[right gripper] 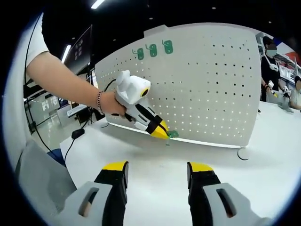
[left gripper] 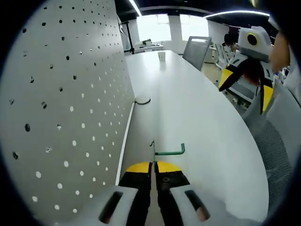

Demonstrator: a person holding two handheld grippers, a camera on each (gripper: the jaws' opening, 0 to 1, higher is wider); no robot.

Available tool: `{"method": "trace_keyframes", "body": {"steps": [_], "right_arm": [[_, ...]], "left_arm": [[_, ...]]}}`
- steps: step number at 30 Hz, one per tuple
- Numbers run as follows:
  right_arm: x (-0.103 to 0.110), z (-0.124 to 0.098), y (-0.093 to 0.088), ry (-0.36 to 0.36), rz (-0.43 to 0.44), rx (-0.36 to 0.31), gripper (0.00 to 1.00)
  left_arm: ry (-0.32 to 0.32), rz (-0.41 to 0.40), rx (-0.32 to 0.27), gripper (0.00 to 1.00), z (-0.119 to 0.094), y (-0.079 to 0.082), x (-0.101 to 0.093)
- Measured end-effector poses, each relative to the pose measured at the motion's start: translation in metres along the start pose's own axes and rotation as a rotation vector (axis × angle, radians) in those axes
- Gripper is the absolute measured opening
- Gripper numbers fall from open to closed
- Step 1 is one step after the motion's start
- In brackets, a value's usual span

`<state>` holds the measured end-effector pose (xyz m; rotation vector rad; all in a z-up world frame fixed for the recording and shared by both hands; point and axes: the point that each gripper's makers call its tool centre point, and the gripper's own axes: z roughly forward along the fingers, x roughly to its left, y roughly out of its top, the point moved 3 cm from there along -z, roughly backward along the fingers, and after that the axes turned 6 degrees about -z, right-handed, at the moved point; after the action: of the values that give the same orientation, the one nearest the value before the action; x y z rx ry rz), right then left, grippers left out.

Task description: Insert the hook assembly into the mounting plate slot until the hook locks in place.

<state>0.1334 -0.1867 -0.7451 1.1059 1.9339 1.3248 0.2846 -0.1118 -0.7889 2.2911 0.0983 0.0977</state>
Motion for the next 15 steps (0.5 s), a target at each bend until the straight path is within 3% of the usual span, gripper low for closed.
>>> {"method": "trace_keyframes", "body": {"steps": [15], "right_arm": [[-0.001, -0.004, 0.009, -0.001, -0.005, -0.025, 0.48]], "left_arm": [[0.071, -0.072, -0.138, 0.03, -0.034, 0.018, -0.005]]}}
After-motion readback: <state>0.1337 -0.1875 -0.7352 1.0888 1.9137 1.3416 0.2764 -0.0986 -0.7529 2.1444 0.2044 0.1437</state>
